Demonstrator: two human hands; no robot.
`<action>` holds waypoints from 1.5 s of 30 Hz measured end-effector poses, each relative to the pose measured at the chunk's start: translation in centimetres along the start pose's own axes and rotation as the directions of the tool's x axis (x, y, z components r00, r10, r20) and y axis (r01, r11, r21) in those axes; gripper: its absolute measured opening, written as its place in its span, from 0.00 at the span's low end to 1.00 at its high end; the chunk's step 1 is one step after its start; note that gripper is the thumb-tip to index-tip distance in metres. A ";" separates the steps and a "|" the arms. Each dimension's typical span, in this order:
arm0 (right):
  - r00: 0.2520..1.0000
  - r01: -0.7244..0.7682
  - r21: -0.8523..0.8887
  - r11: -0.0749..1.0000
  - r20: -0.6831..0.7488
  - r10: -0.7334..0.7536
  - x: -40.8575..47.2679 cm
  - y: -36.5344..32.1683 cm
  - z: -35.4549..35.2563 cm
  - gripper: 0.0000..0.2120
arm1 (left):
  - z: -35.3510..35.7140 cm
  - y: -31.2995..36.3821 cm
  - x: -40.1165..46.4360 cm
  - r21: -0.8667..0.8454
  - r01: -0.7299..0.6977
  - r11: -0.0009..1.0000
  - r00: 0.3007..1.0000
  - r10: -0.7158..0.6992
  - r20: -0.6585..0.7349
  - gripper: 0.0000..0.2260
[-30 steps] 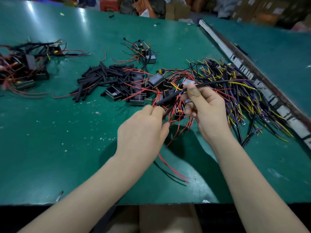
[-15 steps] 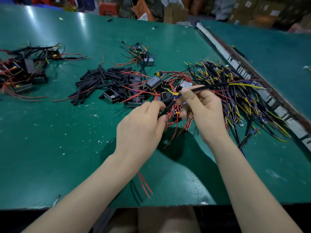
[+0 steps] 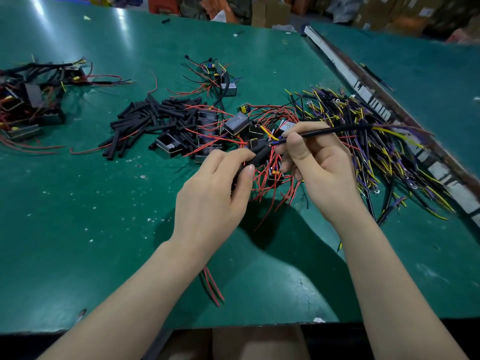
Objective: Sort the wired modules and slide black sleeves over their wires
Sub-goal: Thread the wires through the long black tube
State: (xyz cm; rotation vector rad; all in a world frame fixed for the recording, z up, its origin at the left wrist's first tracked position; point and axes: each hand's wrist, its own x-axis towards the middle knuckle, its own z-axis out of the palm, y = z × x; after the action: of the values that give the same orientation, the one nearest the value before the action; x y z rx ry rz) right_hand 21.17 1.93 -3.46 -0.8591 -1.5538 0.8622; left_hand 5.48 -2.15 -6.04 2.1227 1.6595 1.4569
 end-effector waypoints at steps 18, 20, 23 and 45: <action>0.998 -0.037 -0.020 0.999 0.047 0.038 -0.3 -0.3 0.7 0.06 | -0.8 -1.0 1.6 -0.154 -0.078 0.985 0.993 0.090 0.074 0.08; 0.999 -0.035 0.025 0.999 0.041 0.034 -0.4 -0.3 1.0 0.04 | -1.0 -1.1 1.7 -0.211 -0.057 0.976 0.989 0.084 0.120 0.09; 0.996 0.004 0.055 0.998 0.084 -0.009 -0.5 -0.5 1.0 0.04 | -1.2 -1.3 1.8 -0.298 0.042 0.954 0.974 0.028 0.227 0.09; 0.996 0.048 -0.064 0.997 0.083 -0.042 -0.4 1.0 1.3 0.08 | -0.8 -1.3 1.5 -0.207 0.023 0.978 0.998 -0.011 0.055 0.05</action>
State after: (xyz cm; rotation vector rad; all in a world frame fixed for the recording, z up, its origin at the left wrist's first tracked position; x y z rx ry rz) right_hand 20.05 1.92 -4.68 -0.8418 -1.6752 0.8258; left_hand 3.93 -0.84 -5.39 2.0124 1.4344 1.4816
